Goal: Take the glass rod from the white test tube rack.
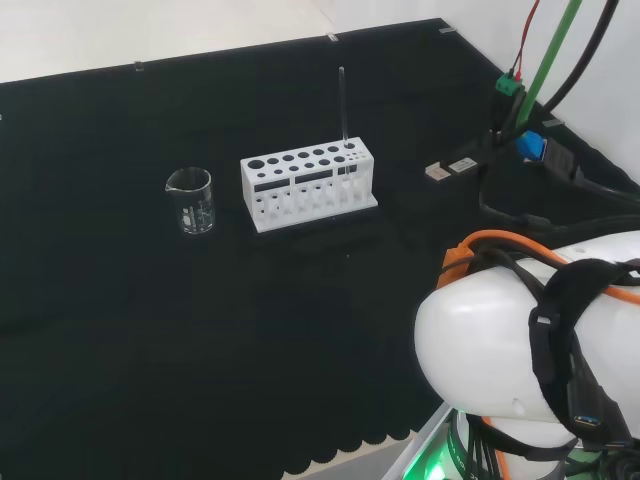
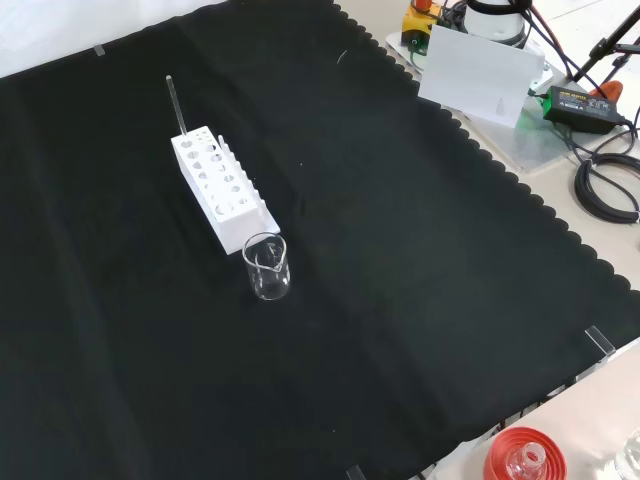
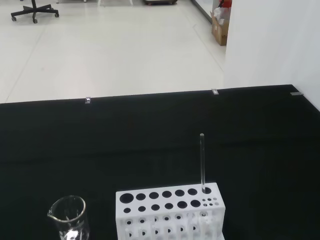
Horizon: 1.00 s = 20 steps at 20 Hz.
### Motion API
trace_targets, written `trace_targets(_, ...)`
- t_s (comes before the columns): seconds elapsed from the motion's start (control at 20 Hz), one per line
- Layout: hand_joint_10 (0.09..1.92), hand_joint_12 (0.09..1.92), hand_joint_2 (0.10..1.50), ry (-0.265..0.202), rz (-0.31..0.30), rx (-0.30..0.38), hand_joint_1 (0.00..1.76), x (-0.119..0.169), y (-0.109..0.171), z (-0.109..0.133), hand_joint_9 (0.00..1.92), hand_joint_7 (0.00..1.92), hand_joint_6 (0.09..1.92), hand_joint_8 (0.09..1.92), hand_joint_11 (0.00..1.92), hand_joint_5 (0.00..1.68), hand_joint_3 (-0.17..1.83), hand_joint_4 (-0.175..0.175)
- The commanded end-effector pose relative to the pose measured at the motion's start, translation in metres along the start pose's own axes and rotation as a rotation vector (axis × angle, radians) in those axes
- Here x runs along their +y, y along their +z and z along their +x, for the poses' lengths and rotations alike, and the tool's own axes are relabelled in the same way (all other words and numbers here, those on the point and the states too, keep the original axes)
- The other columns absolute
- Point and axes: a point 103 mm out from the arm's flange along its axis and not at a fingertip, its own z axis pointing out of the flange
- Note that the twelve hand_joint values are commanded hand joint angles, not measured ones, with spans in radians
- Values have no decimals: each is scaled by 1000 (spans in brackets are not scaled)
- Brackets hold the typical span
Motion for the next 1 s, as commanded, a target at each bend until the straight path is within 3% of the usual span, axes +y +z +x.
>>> trace_targets(0.05, 196, 943, 1111, -3, -17, 15, 462, -1, -3, -2, 196, 92, 87, 87, 7, 56, -112, 1)
trace_targets(0.2, 659, 1148, 1120, 3, -18, 19, 463, 5, -5, -1, 47, 54, 87, 263, 0, 73, -136, -2)
trace_targets(0.3, 797, 1228, 1128, 11, -16, 29, 462, 11, -6, -2, 12, 16, 87, 409, 0, 84, -153, -5)
trace_targets(0.8, 903, 1393, 1145, 28, -32, 24, 462, 51, -7, -8, 65, 0, 87, 589, 0, 110, -175, -11)
trace_targets(1.0, 916, 1447, 1149, 32, -12, 32, 464, 76, -9, -16, 102, 0, 87, 647, 0, 117, -175, -12)
